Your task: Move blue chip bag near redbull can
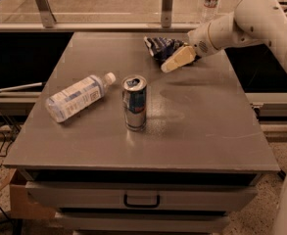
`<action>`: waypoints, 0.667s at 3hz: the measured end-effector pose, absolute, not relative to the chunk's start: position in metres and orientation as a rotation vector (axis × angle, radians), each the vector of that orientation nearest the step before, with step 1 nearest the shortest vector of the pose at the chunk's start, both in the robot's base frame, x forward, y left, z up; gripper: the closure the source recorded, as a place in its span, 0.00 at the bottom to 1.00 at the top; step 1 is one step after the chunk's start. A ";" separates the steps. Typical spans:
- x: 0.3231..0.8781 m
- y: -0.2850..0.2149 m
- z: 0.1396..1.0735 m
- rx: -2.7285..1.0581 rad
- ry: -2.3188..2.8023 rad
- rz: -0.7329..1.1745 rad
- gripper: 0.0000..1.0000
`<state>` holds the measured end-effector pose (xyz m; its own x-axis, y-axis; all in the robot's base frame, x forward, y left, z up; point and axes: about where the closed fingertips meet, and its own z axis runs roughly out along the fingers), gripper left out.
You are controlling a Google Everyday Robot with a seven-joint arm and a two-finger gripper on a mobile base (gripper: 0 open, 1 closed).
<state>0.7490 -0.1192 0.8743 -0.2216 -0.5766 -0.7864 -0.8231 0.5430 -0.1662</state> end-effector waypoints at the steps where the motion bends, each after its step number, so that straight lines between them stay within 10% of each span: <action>1: 0.756 -0.118 0.864 -1.114 1.939 0.371 0.12; 2: 0.760 -0.121 0.860 -1.092 1.951 0.361 0.35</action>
Offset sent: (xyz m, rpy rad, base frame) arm 0.0150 -0.0122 -0.0123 0.0084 0.0093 -0.0787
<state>0.7601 -0.1208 0.8601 -0.2586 -0.5584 -0.7883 -0.8034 0.5774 -0.1454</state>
